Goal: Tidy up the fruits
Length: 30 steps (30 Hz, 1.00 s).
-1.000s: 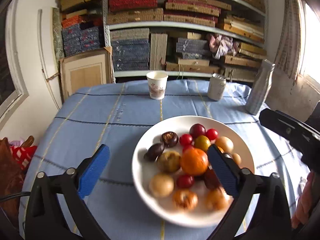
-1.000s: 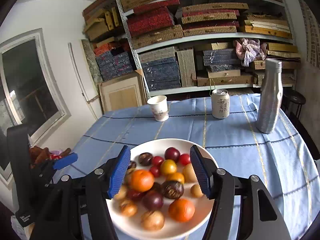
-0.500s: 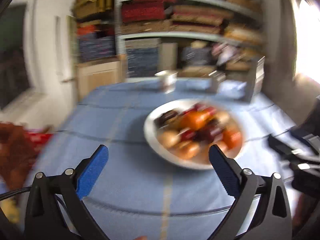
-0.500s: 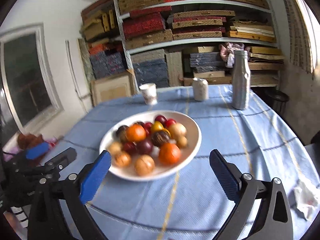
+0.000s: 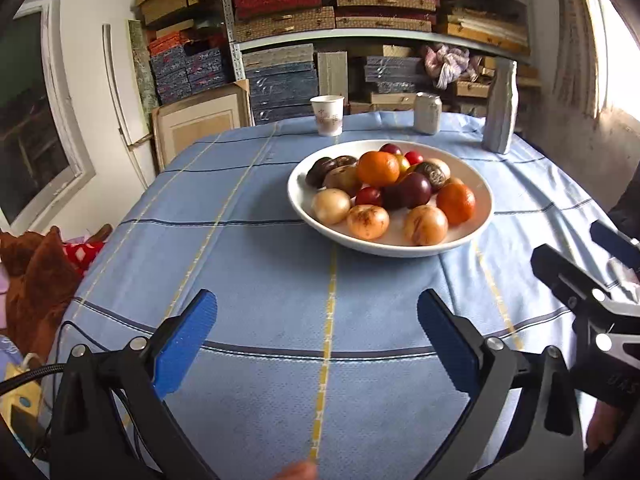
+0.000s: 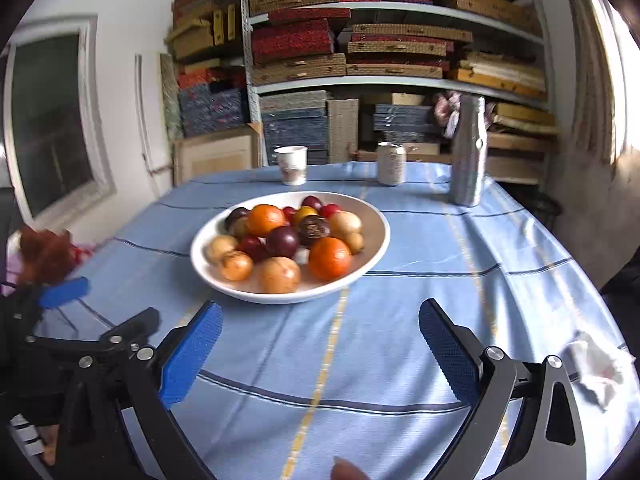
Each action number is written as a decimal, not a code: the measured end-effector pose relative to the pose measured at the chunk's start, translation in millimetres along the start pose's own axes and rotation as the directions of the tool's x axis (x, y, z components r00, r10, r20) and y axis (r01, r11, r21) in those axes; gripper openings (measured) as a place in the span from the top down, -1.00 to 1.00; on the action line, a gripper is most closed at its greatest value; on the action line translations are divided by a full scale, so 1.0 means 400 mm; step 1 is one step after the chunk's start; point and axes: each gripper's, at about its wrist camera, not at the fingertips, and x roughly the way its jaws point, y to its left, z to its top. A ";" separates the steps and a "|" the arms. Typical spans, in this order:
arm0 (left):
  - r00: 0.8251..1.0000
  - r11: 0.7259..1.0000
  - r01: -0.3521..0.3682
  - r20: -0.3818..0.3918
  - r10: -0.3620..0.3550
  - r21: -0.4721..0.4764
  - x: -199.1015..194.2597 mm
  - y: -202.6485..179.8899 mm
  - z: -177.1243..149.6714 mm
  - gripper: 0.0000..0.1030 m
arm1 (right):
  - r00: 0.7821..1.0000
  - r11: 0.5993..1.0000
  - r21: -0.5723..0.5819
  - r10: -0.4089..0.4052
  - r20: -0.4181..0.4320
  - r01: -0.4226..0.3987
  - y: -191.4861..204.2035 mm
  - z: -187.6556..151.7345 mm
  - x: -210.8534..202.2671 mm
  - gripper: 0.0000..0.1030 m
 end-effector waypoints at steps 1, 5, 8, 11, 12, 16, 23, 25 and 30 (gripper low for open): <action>1.000 1.000 0.009 -0.004 -0.009 -0.006 0.001 0.001 0.001 -0.91 | 1.000 1.000 -0.009 -0.015 -0.004 0.015 0.004 0.003 0.001 -0.93; 1.000 0.999 0.028 -0.012 -0.028 -0.031 0.001 0.014 0.010 -0.91 | 1.000 1.000 0.017 0.009 -0.021 -0.009 -0.002 0.002 0.006 -0.93; 0.999 0.999 0.032 -0.011 -0.032 -0.031 0.001 0.014 0.011 -0.91 | 1.000 1.000 0.024 0.013 -0.027 -0.012 -0.005 0.001 0.007 -0.93; 0.999 0.999 0.036 -0.009 -0.036 -0.035 0.001 0.017 0.012 -0.91 | 0.999 0.999 0.037 0.031 -0.033 -0.030 -0.008 0.001 0.006 -0.93; 0.999 0.999 0.035 -0.008 -0.035 -0.036 0.000 0.017 0.013 -0.91 | 0.999 0.999 0.039 0.035 -0.033 -0.034 -0.008 0.001 0.006 -0.93; 0.999 0.998 0.039 -0.007 -0.039 -0.041 -0.001 0.021 0.014 -0.91 | 0.999 0.999 0.034 0.038 -0.033 -0.037 -0.005 0.002 0.003 -0.93; 0.999 0.999 0.034 -0.009 -0.034 -0.028 -0.003 0.013 0.015 -0.91 | 0.999 0.999 0.034 0.041 -0.029 -0.040 -0.001 0.002 -0.002 -0.93; 0.999 0.999 0.036 -0.009 -0.036 -0.029 -0.004 0.012 0.016 -0.91 | 0.999 0.999 0.034 0.042 -0.029 -0.041 0.000 0.003 -0.003 -0.93; 0.999 0.999 0.033 -0.009 -0.034 -0.027 -0.004 0.011 0.015 -0.91 | 0.999 0.999 0.033 0.043 -0.027 -0.042 0.001 0.003 -0.005 -0.93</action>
